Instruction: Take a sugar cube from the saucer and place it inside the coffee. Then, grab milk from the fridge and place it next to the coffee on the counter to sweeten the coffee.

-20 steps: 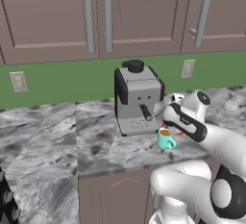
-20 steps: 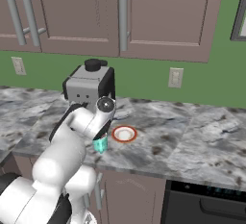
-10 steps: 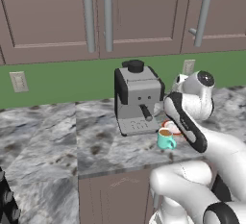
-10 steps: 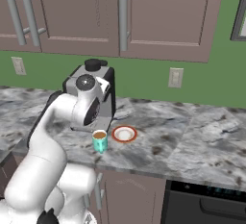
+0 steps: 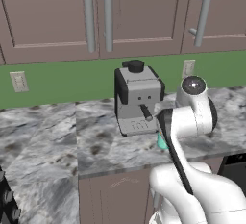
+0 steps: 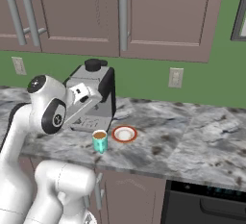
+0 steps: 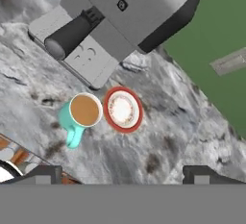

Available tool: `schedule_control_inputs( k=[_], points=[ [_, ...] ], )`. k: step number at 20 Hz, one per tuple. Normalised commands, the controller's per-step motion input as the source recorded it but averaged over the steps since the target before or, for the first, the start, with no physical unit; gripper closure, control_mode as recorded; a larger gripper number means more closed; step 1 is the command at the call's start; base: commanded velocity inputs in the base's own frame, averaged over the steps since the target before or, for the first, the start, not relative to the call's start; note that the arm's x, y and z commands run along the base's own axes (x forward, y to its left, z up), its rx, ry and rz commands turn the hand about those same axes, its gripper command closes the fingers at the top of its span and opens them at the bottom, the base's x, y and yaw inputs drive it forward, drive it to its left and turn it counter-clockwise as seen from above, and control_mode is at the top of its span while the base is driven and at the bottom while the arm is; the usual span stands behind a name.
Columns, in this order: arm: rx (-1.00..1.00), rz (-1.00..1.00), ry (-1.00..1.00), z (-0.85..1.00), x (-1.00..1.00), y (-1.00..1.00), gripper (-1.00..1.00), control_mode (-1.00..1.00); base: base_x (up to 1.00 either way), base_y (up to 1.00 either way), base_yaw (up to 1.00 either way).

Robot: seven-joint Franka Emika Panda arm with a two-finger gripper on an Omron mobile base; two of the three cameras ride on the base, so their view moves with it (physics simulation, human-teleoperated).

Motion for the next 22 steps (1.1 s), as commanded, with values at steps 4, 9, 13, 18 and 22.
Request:
schedule_control_inputs(
  k=[4, 9, 13, 18, 22],
  points=[
    [0.25, -0.40, -0.06, 0.54, -0.77, -0.02, -1.00, -1.00, 0.00, 0.00, 0.00],
    [0.33, -0.23, -0.12, 0.36, -0.70, -0.10, -1.00, -1.00, 0.00, 0.00, 0.00],
    [0.07, -0.15, -0.22, 0.02, -0.38, -0.11, -1.00, -1.00, 0.00, 0.00, 0.00],
    [0.01, -0.05, -0.08, 0.00, -0.09, -0.04, -1.00, -1.00, 0.00, 0.00, 0.00],
    [0.00, 0.00, 0.00, 0.00, 0.00, 0.00, -1.00, 1.00, -0.34, -0.38, 0.02]
  ],
)
